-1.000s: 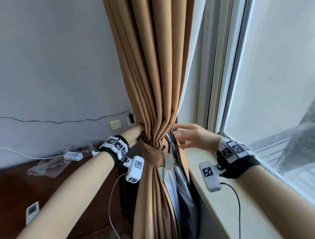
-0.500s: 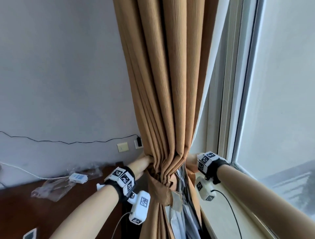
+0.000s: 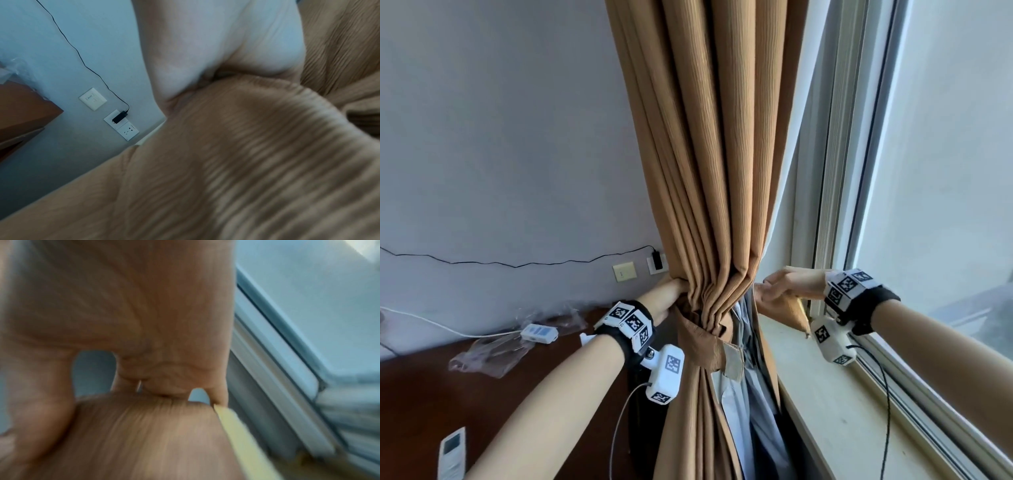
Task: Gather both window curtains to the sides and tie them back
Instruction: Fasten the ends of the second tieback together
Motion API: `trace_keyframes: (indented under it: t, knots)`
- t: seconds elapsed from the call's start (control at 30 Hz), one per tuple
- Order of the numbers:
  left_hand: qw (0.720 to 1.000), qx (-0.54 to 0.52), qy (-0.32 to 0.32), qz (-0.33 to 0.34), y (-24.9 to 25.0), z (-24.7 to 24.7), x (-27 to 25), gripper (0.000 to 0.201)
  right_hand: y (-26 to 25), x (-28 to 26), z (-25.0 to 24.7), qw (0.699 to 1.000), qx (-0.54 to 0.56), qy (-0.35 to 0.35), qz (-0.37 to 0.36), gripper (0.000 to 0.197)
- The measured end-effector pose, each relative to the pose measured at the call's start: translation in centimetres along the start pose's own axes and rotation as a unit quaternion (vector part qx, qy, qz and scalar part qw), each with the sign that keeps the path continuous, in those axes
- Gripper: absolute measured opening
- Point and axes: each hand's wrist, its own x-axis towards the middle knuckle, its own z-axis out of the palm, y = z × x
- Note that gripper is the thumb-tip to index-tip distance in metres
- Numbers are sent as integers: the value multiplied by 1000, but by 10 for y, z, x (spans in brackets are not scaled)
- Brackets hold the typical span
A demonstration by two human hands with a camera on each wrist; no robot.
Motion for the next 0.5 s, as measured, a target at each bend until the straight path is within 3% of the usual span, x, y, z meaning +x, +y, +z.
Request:
trace_keyframes:
  t: [0.13,0.27,0.4,0.5]
  knots:
    - [1000,-11,15,5,2,-2,0,49,3,-44,-3,980,-186,73,-24,12]
    - [999,-17,37,9,1,-2,1,54,13,-92,24,967,-195,147,-68,30]
    - [998,-30,48,12,2,9,2,36,7,-127,91,942,-229,199,-142,42]
    - [997,-44,56,9,4,21,2,40,9,-123,147,925,-237,244,-171,31]
